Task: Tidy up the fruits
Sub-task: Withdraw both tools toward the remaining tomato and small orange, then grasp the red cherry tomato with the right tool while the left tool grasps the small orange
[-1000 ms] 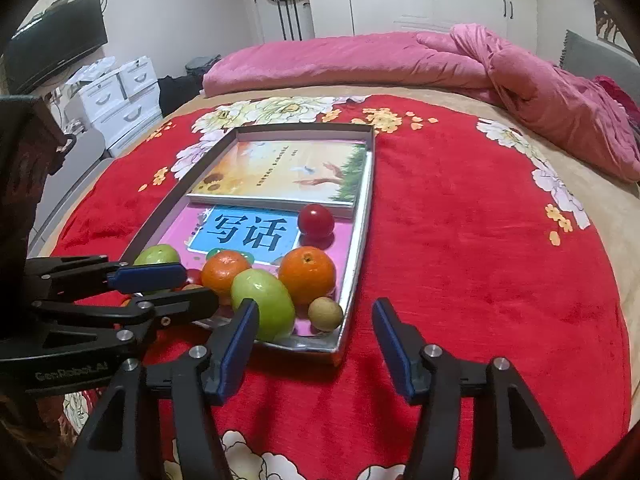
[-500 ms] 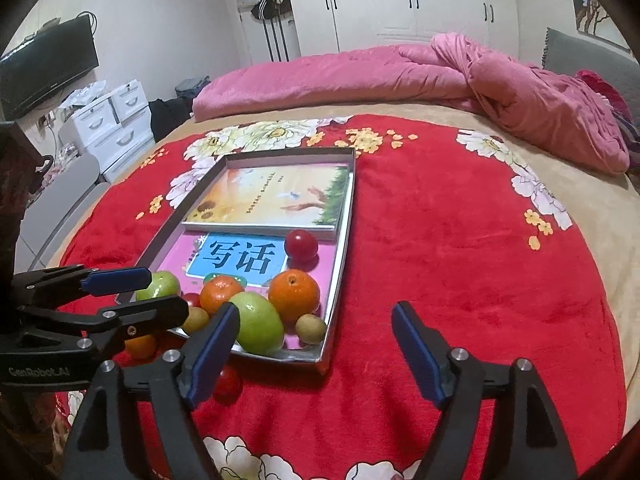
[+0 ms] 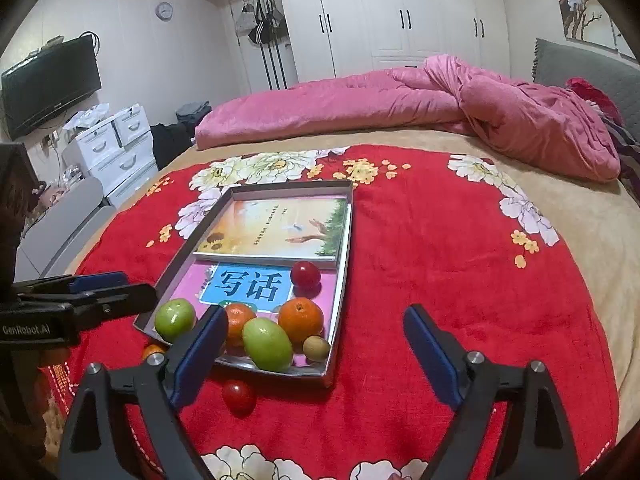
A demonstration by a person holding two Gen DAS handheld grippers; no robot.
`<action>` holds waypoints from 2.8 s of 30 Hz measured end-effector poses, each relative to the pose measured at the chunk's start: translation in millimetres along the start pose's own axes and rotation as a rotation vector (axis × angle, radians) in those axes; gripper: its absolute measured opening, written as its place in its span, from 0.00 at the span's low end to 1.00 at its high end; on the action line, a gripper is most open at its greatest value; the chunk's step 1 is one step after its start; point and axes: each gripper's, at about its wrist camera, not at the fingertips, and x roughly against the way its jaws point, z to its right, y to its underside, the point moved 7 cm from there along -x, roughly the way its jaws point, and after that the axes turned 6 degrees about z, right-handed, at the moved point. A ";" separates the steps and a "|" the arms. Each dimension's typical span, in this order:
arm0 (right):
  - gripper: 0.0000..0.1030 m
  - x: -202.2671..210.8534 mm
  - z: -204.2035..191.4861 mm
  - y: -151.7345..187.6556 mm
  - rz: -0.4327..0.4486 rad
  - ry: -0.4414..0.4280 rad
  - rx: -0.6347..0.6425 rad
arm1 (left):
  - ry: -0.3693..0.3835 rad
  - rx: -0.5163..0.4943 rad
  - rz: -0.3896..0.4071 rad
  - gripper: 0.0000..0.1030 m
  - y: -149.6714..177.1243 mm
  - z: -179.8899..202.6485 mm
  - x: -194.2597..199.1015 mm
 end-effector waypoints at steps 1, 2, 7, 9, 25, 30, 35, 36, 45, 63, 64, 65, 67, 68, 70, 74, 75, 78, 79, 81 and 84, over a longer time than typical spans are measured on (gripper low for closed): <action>0.87 2.2 -0.5 -1.4 0.004 0.000 -0.001 | -0.010 0.005 0.004 0.76 -0.5 -5.4 4.2; 0.87 3.6 -0.9 -2.3 0.008 -0.001 -0.002 | -0.014 0.010 0.009 0.76 -0.5 -9.6 7.3; 0.89 12.7 -5.1 -7.7 0.031 -0.003 -0.010 | -0.032 0.043 0.020 0.76 -0.6 -29.8 20.5; 0.91 15.6 -7.2 -9.2 0.037 -0.004 -0.010 | -0.040 0.058 0.025 0.76 -0.4 -38.1 25.1; 0.96 22.9 -30.4 -3.4 0.026 -0.025 0.017 | -0.051 0.062 0.029 0.76 12.0 -48.0 44.1; 0.96 15.9 -39.2 11.8 -0.020 -0.045 0.035 | -0.053 0.034 -0.007 0.76 26.1 -45.0 39.7; 0.96 5.6 -48.5 32.0 -0.077 -0.056 0.055 | -0.059 0.039 -0.046 0.76 40.9 -47.1 31.0; 0.96 3.9 -50.1 35.7 -0.085 -0.055 0.059 | -0.060 0.040 -0.052 0.76 42.5 -46.8 29.4; 0.96 -12.7 -65.7 71.8 -0.176 -0.069 0.076 | -0.073 0.020 -0.118 0.76 66.7 -46.1 8.5; 0.56 -61.1 -56.9 103.8 -0.285 -0.032 0.049 | -0.023 0.038 -0.180 0.49 85.2 -44.5 -29.0; 0.48 -62.7 -58.8 102.8 -0.282 -0.038 0.060 | -0.021 0.043 -0.180 0.49 84.6 -45.2 -30.1; 0.42 -63.8 -60.5 102.2 -0.282 -0.045 0.065 | -0.017 0.050 -0.179 0.48 83.6 -45.4 -31.8; 0.35 -65.5 -64.5 101.3 -0.283 -0.063 0.081 | -0.012 0.057 -0.178 0.46 82.3 -45.4 -34.8; 0.30 -65.3 -66.1 101.0 -0.282 -0.069 0.084 | -0.010 0.058 -0.176 0.45 81.4 -45.2 -36.8; 0.28 -63.8 -71.1 101.3 -0.287 -0.092 0.088 | -0.011 0.053 -0.175 0.44 81.2 -44.7 -40.0; 0.28 -56.2 -81.5 104.1 -0.296 -0.141 0.109 | -0.030 0.043 -0.173 0.36 81.5 -46.1 -47.0; 0.28 -53.0 -84.5 104.7 -0.298 -0.157 0.109 | -0.036 0.043 -0.174 0.31 82.2 -47.9 -48.0; 0.28 -44.1 -91.8 104.0 -0.295 -0.193 0.104 | -0.022 0.062 -0.173 0.31 83.2 -52.3 -49.5; 0.28 -40.6 -93.7 102.4 -0.289 -0.202 0.104 | -0.019 0.063 -0.173 0.31 83.1 -52.7 -49.1; 0.28 -33.9 -95.5 97.6 -0.274 -0.215 0.100 | -0.017 0.064 -0.174 0.31 82.8 -52.7 -46.5; 0.28 -26.1 -94.0 87.8 -0.248 -0.224 0.085 | -0.001 0.070 -0.174 0.31 82.9 -51.6 -36.9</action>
